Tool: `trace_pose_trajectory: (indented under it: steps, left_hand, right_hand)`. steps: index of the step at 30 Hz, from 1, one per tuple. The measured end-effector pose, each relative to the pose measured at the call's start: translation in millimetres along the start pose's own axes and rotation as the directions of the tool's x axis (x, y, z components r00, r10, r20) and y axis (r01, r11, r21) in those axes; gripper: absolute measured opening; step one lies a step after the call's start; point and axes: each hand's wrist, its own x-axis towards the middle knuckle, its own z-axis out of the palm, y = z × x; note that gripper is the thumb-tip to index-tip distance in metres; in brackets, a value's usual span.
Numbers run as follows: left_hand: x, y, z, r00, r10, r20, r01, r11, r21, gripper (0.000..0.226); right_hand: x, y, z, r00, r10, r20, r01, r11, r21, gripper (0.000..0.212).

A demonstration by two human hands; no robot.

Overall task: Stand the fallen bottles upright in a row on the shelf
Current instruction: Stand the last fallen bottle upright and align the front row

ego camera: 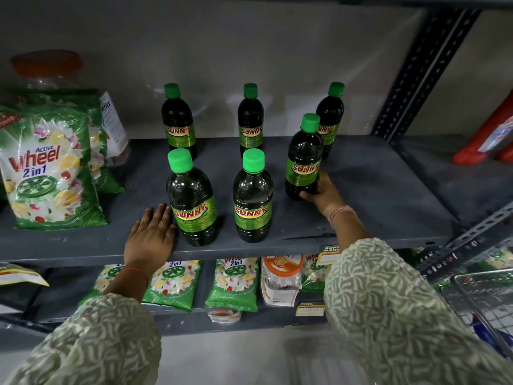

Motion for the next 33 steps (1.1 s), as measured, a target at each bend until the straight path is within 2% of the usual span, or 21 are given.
trace_pose_trajectory:
  steps: [2,5,9,13,17,20,23,28,33]
  left_hand:
    - [0,0,0,1.000,0.002,0.007,-0.002,1.000,-0.005,0.050]
    - [1,-4,2,1.000,0.012,-0.006,-0.012,1.000,0.013,0.051]
    - [3,-4,3,1.000,0.009,-0.001,-0.009,1.000,0.018,0.050]
    - [4,-2,2,1.000,0.011,0.008,-0.011,0.999,0.040,0.050]
    - [3,-4,2,1.000,0.012,0.009,-0.013,0.999,0.048,0.050]
    - [2,-4,2,1.000,0.024,0.000,-0.024,0.999,0.042,0.059]
    - [3,-4,2,1.000,0.016,-0.010,-0.016,0.999,0.045,0.050]
    - [3,-2,2,1.000,0.007,-0.005,-0.007,1.000,0.024,0.051]
    - [4,-3,5,1.000,0.007,-0.019,-0.007,1.000,0.015,0.051]
  right_hand:
    - [-2,1,1,1.000,-0.004,0.001,0.004,0.999,0.040,0.083]
    - [-8,-1,4,1.000,-0.007,-0.022,0.009,0.995,0.097,0.115]
    - [-9,1,9,0.997,-0.028,-0.067,0.036,0.993,0.112,0.123]
    - [-9,1,13,0.990,-0.033,-0.135,0.048,0.993,0.112,0.115]
    - [-9,1,17,0.974,-0.058,-0.218,0.074,0.995,0.065,0.092]
    - [-9,-1,20,0.966,-0.077,-0.248,0.075,0.997,-0.015,0.076]
    - [-10,-4,21,0.964,-0.073,-0.257,0.061,0.997,-0.053,0.072]
    - [-47,1,19,0.970,-0.063,-0.233,0.062,0.998,-0.011,0.064]
    - [-94,12,13,0.978,-0.091,-0.188,0.084,0.995,-0.044,0.061]
